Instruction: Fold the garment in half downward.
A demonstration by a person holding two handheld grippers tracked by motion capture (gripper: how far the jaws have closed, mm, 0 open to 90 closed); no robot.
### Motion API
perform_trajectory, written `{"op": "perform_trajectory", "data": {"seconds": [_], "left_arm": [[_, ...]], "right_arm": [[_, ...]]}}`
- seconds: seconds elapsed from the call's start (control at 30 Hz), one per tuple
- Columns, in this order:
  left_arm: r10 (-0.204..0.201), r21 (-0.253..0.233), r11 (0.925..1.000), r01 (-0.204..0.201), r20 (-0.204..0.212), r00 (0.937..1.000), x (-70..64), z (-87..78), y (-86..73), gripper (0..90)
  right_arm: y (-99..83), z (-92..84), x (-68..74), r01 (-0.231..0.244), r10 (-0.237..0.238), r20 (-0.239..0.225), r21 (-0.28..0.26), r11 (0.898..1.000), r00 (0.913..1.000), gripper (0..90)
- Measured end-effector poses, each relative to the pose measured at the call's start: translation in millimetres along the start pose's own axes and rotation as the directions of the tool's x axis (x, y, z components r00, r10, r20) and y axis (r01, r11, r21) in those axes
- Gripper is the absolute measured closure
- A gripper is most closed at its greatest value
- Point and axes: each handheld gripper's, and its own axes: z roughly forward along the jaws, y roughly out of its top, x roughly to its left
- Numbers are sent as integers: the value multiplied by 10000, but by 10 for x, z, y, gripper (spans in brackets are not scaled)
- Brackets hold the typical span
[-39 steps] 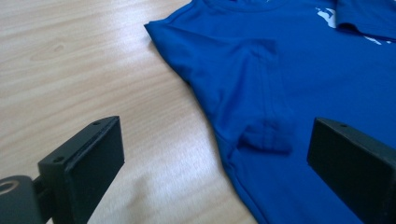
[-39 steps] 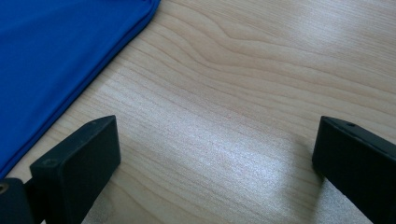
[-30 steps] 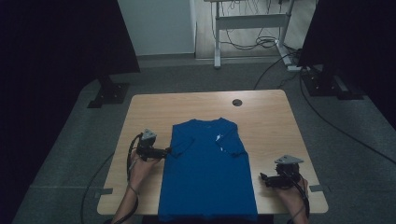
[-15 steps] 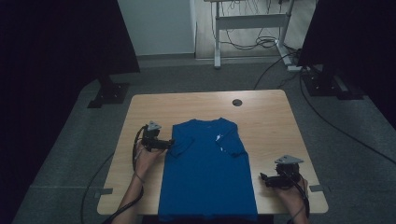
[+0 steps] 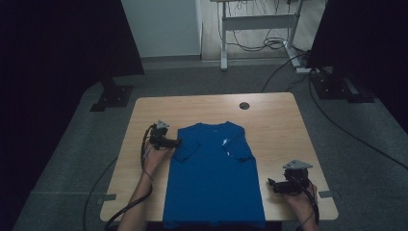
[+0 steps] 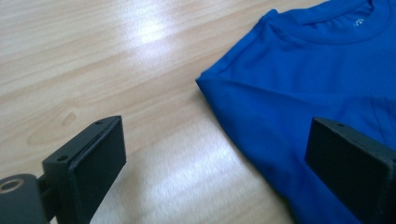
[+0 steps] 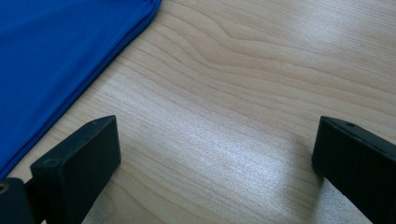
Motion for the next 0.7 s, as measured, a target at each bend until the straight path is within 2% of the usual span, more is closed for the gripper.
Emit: {"op": "perform_trajectory", "data": {"seconds": [0.43, 0.57, 0.7], "left_arm": [[190, 108, 9998, -186, -382, 9991, 106, 130, 170, 58], [306, 331, 9990, -290, -494, 9983, 125, 189, 184, 58], [506, 603, 9970, -481, -420, 9978, 128, 256, 164, 58]], "right_arm": [[-1, 0, 2, 53, -53, -42, -17, 10000, 10000, 7], [-1, 0, 2, 60, -60, -48, -16, 10000, 10000, 7], [-1, 0, 2, 65, -65, -55, -16, 10000, 10000, 7]]}}
